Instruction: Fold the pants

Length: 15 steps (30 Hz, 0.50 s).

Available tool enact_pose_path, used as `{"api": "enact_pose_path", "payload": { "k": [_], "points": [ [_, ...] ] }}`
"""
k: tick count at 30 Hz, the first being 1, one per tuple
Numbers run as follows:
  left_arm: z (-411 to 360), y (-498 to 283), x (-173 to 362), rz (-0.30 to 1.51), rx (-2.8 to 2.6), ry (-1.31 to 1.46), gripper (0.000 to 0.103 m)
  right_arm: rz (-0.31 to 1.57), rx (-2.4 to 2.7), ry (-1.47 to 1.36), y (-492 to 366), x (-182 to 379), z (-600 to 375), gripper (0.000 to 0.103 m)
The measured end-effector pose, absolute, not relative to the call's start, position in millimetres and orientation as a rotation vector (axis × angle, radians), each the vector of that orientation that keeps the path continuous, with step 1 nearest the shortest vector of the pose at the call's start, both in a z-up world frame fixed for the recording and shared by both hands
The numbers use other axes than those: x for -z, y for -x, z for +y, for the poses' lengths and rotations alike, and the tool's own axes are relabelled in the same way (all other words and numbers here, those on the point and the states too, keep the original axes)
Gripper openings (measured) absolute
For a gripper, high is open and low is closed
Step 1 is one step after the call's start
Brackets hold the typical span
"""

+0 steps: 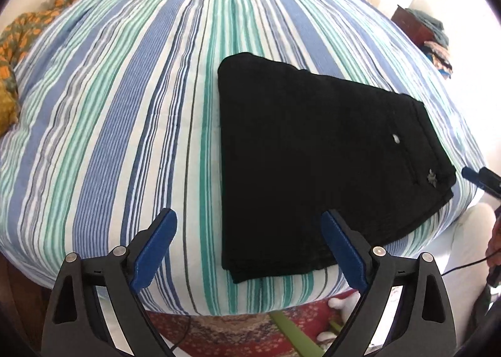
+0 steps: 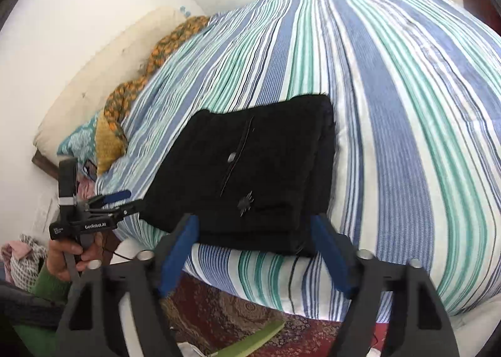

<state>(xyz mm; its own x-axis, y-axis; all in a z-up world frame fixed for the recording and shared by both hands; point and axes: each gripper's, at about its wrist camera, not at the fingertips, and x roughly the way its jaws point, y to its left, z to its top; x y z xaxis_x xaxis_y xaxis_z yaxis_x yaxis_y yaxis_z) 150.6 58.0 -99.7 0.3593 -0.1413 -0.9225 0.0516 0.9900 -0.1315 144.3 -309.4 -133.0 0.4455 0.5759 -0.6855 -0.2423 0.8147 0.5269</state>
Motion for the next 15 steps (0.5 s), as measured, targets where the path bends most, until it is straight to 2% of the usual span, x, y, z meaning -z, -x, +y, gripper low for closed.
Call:
{"api": "enact_pose_path", "payload": {
  "k": [4, 9, 10, 11, 12, 13, 14, 15],
  "points": [
    [68, -181, 131, 1.298, 0.193, 0.212, 0.094, 1.068, -0.552, -0.571, -179, 156, -337, 0.081],
    [50, -199, 167, 1.407, 0.327, 0.329, 0.095, 1.242, -0.615, -0.637, -222, 205, -321, 0.078],
    [46, -198, 168, 1.407, 0.310, 0.339, 0.090, 1.286, -0.636, -0.629, -228, 216, -312, 0.077],
    [42, -195, 163, 1.391, 0.298, 0.334, 0.068, 1.306, -0.645, -0.618, -231, 222, -304, 0.073],
    [37, -192, 153, 1.370, 0.278, 0.293, 0.057, 1.309, -0.673, -0.634, -232, 224, -298, 0.061],
    [35, -188, 143, 1.349, 0.274, 0.266, 0.032, 1.311, -0.688, -0.650, -233, 223, -295, 0.051],
    [35, -188, 134, 1.332, 0.285, 0.267, 0.026, 1.293, -0.703, -0.648, -231, 216, -295, 0.045],
    [36, -188, 123, 1.311, 0.293, 0.274, 0.025, 1.272, -0.721, -0.644, -229, 207, -295, 0.039]
  ]
}}
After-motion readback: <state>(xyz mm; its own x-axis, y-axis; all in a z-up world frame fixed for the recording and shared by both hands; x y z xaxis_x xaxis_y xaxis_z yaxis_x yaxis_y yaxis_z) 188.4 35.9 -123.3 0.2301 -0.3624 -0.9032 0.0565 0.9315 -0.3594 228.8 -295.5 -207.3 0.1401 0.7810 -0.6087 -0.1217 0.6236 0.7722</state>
